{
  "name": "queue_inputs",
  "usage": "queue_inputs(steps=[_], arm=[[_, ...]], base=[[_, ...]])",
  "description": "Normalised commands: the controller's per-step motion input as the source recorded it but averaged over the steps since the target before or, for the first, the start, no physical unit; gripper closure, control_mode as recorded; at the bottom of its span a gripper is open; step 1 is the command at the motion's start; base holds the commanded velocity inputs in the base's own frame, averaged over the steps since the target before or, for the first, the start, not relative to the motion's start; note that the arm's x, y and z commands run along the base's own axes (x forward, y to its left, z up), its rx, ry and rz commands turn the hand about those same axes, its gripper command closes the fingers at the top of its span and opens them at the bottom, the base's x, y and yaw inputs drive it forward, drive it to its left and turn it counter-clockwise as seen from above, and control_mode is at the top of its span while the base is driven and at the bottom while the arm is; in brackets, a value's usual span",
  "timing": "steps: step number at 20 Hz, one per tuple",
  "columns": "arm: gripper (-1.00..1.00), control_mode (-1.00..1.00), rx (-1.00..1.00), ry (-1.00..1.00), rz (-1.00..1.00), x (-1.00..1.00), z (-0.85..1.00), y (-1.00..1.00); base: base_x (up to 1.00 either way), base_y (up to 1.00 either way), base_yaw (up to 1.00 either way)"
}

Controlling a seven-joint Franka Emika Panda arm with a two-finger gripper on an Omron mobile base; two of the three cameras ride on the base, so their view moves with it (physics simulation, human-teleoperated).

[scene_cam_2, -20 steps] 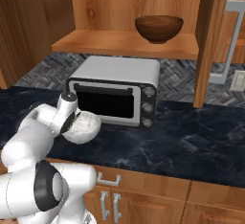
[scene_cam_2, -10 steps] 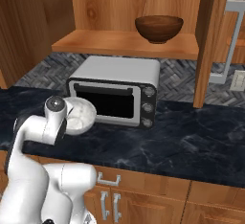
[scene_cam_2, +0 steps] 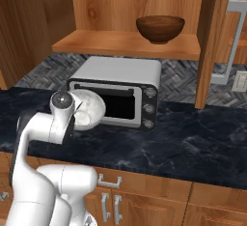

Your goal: Open the cabinet. Pick the bowls from the counter and place them in the cabinet. Then close the cabinet.

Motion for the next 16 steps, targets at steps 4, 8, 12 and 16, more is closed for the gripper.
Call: queue_inputs(steps=[4,8,12,16], arm=[[1.00,-1.00,-0.01,0.05,-0.01,-0.13,0.76,-0.42],[1.00,-1.00,-0.04,0.07,0.00,-0.23,0.79,-0.18],[1.00,-1.00,-0.09,0.06,0.00,-0.34,0.65,0.00],[1.00,-1.00,-0.11,0.01,0.00,-0.47,0.48,-0.07]], base=[[0.00,0.00,0.00],[0.00,0.00,0.00],[0.00,0.00,0.00],[0.00,0.00,0.00]])
